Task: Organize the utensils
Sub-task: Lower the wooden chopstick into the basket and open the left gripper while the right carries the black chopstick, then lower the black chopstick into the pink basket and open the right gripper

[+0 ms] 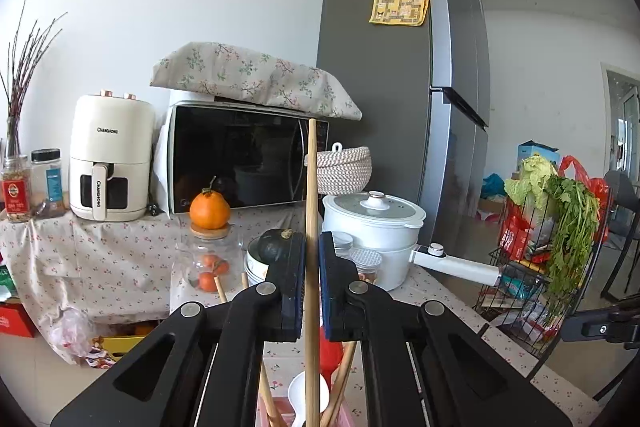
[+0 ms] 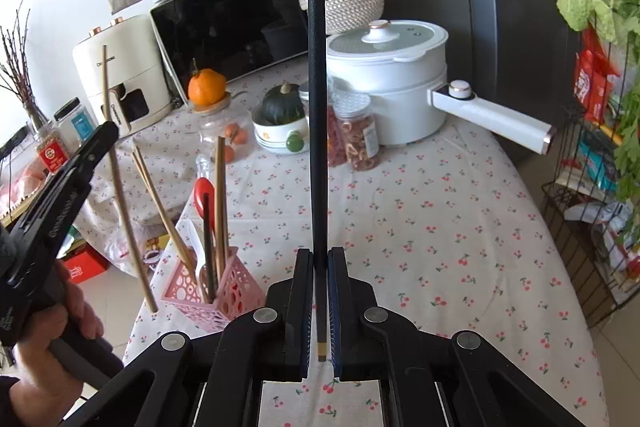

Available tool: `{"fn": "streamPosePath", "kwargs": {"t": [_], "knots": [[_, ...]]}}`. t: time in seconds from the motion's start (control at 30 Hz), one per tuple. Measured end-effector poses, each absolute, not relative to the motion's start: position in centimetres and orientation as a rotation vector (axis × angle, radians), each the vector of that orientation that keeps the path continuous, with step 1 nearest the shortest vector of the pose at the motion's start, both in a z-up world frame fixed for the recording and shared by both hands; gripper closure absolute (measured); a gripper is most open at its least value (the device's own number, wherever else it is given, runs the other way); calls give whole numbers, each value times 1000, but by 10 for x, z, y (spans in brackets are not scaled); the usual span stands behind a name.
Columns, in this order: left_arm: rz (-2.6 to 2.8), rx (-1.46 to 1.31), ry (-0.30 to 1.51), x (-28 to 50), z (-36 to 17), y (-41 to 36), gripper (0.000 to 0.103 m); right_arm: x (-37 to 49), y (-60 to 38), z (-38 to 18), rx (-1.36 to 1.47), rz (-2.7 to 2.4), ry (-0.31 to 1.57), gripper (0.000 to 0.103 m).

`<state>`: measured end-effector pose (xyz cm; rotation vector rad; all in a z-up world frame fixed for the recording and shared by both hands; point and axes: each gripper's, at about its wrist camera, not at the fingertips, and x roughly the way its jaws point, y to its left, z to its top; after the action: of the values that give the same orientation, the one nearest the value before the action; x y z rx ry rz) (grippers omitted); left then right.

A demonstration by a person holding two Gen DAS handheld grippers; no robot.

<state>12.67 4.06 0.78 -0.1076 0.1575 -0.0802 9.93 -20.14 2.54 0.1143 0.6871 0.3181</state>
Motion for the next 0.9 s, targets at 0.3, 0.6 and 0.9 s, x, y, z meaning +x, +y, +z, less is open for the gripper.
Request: {"fn": "streamPosePath", "kwargs": {"t": [0.3, 0.6, 0.9], "knots": [[-8, -7, 117, 152, -23, 35, 97, 109, -191, 23, 89, 343, 693, 99], [-14, -45, 264, 147, -41, 40, 95, 110, -194, 24, 120, 349, 693, 99], [-55, -125, 504, 117, -15, 52, 45, 91, -182, 45, 126, 421, 658, 98]]}}
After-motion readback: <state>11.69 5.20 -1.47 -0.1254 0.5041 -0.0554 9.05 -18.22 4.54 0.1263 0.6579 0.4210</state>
